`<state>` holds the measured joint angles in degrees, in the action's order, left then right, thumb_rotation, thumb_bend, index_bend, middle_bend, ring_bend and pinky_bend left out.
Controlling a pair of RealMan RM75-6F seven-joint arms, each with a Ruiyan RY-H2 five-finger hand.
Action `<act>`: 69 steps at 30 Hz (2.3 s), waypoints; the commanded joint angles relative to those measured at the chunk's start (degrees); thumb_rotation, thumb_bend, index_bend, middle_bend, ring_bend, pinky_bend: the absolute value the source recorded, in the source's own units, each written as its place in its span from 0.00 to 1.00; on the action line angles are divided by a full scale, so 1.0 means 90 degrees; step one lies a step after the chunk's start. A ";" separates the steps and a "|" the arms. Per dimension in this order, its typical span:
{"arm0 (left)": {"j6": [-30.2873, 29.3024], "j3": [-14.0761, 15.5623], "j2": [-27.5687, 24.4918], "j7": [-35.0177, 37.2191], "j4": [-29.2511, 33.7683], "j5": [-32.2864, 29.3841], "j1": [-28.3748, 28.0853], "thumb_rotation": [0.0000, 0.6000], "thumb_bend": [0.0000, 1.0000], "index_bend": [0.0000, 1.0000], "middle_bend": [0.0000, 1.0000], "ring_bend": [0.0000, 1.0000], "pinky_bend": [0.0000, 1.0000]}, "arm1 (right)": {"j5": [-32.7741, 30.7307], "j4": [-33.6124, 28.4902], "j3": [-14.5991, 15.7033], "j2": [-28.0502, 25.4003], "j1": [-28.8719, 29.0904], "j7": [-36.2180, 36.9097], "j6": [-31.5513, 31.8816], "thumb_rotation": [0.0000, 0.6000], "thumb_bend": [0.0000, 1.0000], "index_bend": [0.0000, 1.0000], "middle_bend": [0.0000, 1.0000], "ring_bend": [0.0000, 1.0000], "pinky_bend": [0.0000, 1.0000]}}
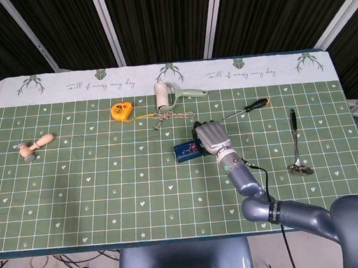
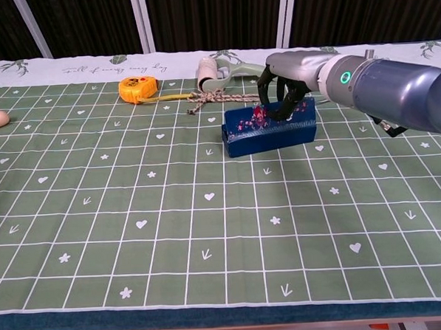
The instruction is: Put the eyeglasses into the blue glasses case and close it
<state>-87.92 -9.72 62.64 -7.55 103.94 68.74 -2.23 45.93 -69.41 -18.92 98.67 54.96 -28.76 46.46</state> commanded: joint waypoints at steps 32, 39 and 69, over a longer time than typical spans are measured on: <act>0.0024 0.0008 -0.0024 0.0033 0.0023 -0.0005 0.0002 1.00 0.29 0.24 0.00 0.00 0.00 | -0.0312 0.0454 0.0096 0.0373 0.0415 -0.0151 0.0111 1.00 0.26 0.35 0.25 0.32 0.34; 0.0023 0.0007 -0.0031 0.0040 0.0031 -0.0006 0.0003 1.00 0.29 0.24 0.00 0.00 0.00 | -0.0290 0.0265 0.0091 0.0278 0.0361 -0.0099 0.0236 1.00 0.23 0.35 0.25 0.32 0.34; -0.0054 -0.0034 0.0036 -0.0082 0.0025 -0.0036 -0.0015 1.00 0.29 0.22 0.00 0.00 0.00 | 0.2809 -0.4041 0.2294 -0.3617 -0.3032 0.0653 0.3836 1.00 0.20 0.22 0.13 0.22 0.30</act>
<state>-88.40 -10.02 62.95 -8.28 104.16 68.42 -2.37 66.30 -102.94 -1.93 69.03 32.64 -24.41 75.53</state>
